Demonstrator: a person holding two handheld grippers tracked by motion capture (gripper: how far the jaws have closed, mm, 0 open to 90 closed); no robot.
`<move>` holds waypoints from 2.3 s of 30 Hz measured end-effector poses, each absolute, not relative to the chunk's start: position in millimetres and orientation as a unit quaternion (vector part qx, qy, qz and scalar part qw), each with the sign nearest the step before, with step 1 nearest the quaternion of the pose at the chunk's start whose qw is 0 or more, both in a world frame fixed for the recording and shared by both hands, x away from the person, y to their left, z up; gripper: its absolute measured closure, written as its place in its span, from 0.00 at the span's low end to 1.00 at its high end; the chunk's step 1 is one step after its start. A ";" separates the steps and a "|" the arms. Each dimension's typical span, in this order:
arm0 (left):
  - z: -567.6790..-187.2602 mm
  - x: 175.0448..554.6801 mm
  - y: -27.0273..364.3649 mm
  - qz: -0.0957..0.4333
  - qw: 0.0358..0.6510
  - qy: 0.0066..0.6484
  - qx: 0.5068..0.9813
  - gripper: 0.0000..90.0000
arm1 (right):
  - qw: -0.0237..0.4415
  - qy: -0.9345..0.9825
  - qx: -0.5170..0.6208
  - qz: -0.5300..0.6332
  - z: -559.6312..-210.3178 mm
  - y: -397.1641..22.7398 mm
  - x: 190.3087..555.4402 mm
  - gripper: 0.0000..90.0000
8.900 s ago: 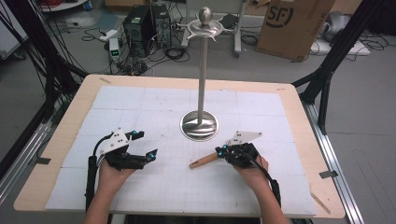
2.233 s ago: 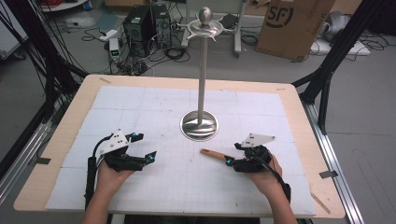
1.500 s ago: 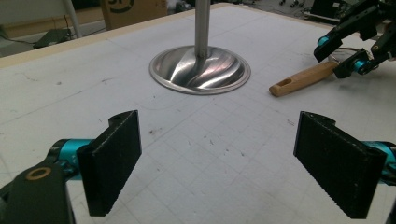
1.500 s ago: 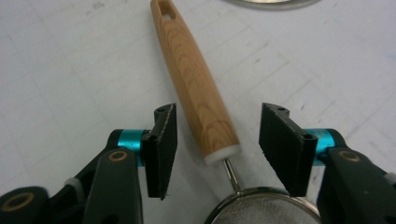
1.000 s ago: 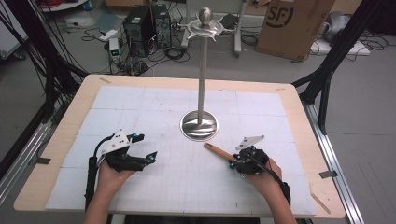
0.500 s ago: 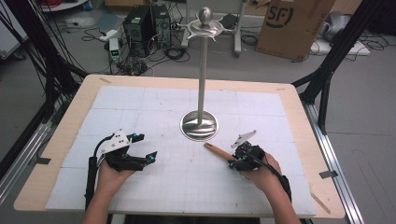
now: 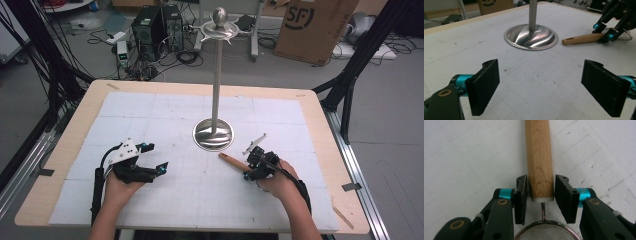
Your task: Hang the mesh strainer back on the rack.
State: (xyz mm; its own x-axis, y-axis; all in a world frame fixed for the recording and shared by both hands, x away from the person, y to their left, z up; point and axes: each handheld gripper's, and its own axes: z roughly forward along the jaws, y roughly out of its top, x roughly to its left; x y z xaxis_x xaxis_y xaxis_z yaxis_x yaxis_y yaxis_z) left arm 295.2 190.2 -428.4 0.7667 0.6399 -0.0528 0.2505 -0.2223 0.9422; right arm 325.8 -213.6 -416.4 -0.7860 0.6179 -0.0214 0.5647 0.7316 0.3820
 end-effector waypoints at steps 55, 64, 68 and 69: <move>-426.5 294.9 192.3 0.179 0.558 0.291 0.756 0.17 | 0.185 0.819 0.299 0.453 -326.4 -255.9 296.0 0.76; -426.0 294.7 192.8 0.180 0.559 0.291 0.755 0.17 | 0.209 0.807 0.276 0.478 -300.2 -259.1 300.0 0.76; -426.0 294.9 193.0 0.180 0.559 0.291 0.755 0.17 | 0.218 0.805 0.265 0.484 -291.0 -259.5 302.7 0.76; -426.0 294.9 193.0 0.179 0.560 0.291 0.755 0.17 | 0.218 0.803 0.265 0.487 -288.1 -259.7 303.6 0.76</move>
State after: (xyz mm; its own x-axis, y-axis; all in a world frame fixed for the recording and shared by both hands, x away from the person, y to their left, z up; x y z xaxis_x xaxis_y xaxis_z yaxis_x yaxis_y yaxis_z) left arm 294.9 193.0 -426.0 0.7664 0.6400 -0.0554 0.2383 -0.2031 0.9497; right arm 303.6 -259.7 -288.1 -0.7652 0.6372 -0.0919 0.2127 0.3849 0.8981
